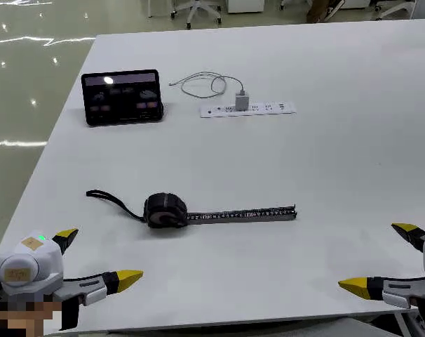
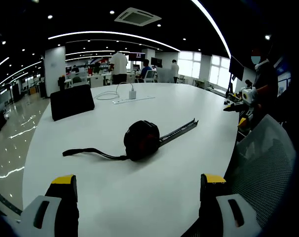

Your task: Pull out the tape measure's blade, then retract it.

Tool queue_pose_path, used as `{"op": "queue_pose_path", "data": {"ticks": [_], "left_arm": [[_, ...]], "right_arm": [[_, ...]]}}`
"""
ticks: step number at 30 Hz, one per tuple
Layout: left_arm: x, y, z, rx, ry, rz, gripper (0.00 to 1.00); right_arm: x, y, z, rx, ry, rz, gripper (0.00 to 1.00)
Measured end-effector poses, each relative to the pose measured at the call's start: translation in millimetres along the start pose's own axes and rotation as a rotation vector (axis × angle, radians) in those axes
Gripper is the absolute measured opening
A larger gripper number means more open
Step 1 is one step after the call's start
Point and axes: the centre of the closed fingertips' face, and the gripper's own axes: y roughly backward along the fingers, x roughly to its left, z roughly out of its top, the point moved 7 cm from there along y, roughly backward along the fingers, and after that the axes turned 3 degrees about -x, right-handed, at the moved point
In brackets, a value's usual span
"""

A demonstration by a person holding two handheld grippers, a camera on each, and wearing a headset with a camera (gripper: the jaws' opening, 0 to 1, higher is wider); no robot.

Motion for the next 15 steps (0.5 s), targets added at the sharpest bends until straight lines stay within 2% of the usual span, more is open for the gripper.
{"op": "queue_pose_path", "data": {"ticks": [6, 11, 15], "left_arm": [[0.1, 1.9, 7.4, 0.000, -0.006, -0.001, 1.00], [0.8, -0.1, 10.2, 0.015, -0.019, 0.004, 1.00], [0.8, -2.8, 11.7, 0.017, -0.028, -0.003, 1.00]], "right_arm": [[1.9, 6.2, -3.5, -0.006, 0.005, 0.005, 1.00], [3.9, 7.3, -6.6, -0.010, -0.002, 0.006, 1.00], [3.4, 7.7, -6.3, -0.010, 0.019, 0.001, 1.00]]}}
